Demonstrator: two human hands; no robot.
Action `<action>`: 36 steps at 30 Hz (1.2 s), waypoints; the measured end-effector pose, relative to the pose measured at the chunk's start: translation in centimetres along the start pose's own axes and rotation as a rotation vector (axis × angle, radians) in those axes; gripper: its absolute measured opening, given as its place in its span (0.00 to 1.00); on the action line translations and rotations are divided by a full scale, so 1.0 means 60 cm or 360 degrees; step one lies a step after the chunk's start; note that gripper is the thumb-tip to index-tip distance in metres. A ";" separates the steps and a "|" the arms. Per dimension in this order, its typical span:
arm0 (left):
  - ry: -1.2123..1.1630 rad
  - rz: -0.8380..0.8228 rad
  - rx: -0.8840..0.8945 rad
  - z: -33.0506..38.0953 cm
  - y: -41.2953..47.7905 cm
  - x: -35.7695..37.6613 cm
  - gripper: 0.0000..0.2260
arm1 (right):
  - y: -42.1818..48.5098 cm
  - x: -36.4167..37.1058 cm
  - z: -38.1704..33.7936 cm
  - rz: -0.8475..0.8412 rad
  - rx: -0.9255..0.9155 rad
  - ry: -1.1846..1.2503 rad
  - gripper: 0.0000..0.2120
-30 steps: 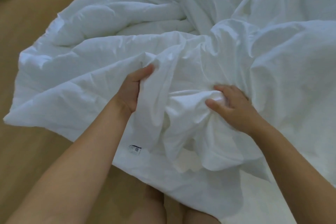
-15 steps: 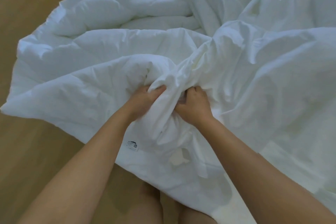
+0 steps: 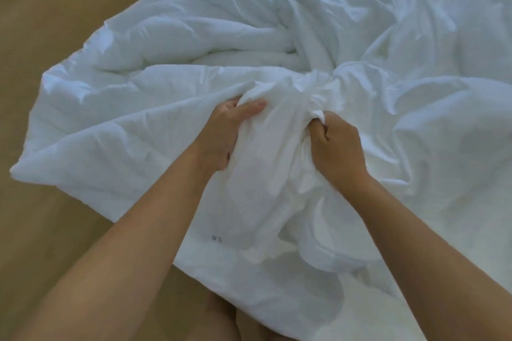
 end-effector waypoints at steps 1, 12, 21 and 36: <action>0.0061 -0.0018 0.0004 0.029 -0.004 0.014 0.04 | 0.012 -0.038 -0.012 0.0055 -0.0082 -0.0040 0.18; 0.0509 0.0542 -0.0361 0.007 0.004 -0.083 0.09 | -0.072 -0.185 0.111 -0.0101 0.0200 -0.0429 0.18; 0.0214 -0.0118 -0.0506 -0.059 0.011 -0.035 0.23 | -0.060 -0.144 0.034 -0.0050 0.0134 -0.0898 0.21; -0.0893 -0.0008 -0.0365 -0.217 -0.021 -0.066 0.16 | -0.024 0.009 -0.036 -0.0495 -0.0013 -0.0361 0.19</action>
Point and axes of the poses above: each hand's wrist, its own y-axis towards the middle knuckle, its own x-axis out of the palm, z = x × y, the point moved 4 cm from there along y, towards the middle knuckle, and after that the axes turned 11 degrees about -x, right-handed, at the moved point
